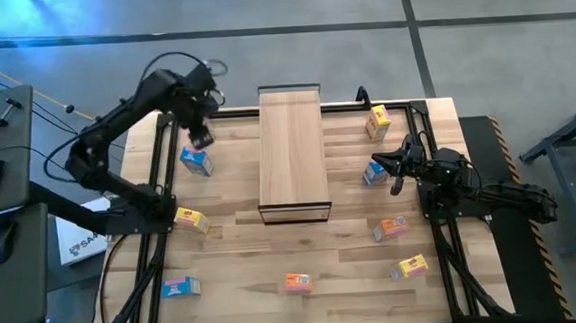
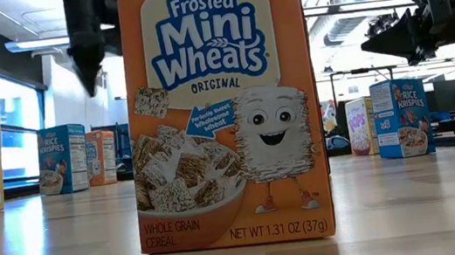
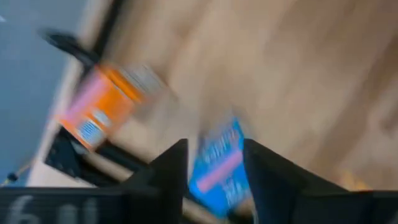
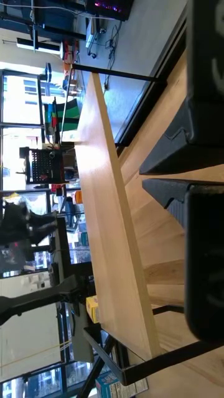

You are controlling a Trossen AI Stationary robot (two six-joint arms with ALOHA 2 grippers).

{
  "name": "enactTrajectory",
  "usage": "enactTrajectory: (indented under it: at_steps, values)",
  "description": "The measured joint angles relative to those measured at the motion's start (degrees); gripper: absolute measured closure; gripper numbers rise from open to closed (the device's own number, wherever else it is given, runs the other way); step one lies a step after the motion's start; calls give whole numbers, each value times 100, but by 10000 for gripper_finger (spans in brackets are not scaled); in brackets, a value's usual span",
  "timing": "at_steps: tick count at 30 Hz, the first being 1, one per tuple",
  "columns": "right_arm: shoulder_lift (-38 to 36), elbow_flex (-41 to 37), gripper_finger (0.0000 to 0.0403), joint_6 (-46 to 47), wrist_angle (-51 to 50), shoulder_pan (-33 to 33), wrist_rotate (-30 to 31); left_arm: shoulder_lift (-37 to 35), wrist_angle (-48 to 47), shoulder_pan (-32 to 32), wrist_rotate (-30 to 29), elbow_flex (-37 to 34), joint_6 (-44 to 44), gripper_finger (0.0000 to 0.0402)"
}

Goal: Stack cereal on shelf
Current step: Put the top left blue cereal box on the shelf

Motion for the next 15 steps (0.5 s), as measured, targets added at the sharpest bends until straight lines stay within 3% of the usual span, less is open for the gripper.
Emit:
enactTrajectory:
  at_steps: [7,15]
  values:
    - [0,-1,389,0,-2,1,0,125,-563,-726,-245,-17,255,180]
    - [0,-1,389,0,1,2,1,116,-510,-1179,-646,-518,273,151]
